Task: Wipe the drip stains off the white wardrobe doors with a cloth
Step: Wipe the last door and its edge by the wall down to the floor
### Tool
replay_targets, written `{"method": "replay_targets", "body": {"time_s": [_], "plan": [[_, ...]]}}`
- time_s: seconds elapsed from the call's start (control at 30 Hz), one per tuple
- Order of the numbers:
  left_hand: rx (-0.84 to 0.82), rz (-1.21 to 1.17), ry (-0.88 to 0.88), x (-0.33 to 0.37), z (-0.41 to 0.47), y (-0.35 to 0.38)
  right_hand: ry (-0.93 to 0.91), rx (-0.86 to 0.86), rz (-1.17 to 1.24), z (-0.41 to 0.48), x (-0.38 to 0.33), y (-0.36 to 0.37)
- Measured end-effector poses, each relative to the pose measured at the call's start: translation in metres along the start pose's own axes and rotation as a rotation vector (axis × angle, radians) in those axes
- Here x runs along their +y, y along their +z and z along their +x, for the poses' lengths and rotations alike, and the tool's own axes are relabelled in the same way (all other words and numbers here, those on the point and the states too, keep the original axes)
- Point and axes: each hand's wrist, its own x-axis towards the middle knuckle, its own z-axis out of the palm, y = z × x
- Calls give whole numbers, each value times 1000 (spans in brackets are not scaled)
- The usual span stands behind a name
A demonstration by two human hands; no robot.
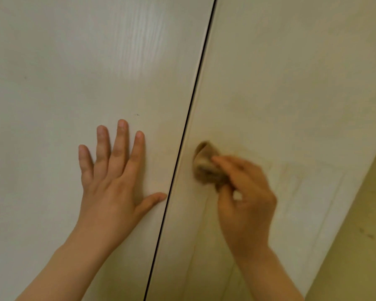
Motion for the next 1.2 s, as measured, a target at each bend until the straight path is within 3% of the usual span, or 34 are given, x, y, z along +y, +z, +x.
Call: {"method": "replay_targets", "body": {"time_s": [0.1,0.23,0.4,0.5,0.67,0.77,0.9,1.1,1.2], "plan": [[9,-37,-30,9,-4,4,-7,124,-95,45,17,-5],[-4,-23,-42,13,-6,7,24,135,-134,41,28,7],[-33,-23,-31,9,-7,5,102,-92,-92,-57,18,7],[-45,-42,-44,9,-8,3,101,-164,-59,-64,17,-7],[-33,-41,-59,11,-10,3,67,113,-86,5,23,-23],[-32,-54,-108,20,-12,5,59,180,-150,33,45,-23],[-43,-78,-143,31,-16,12,90,131,-178,13,54,-17],[-56,-95,-141,28,-16,17,135,-171,-84,-64,42,-30],[-57,-111,-132,26,-17,18,141,-13,-63,-24,48,-47]]}}
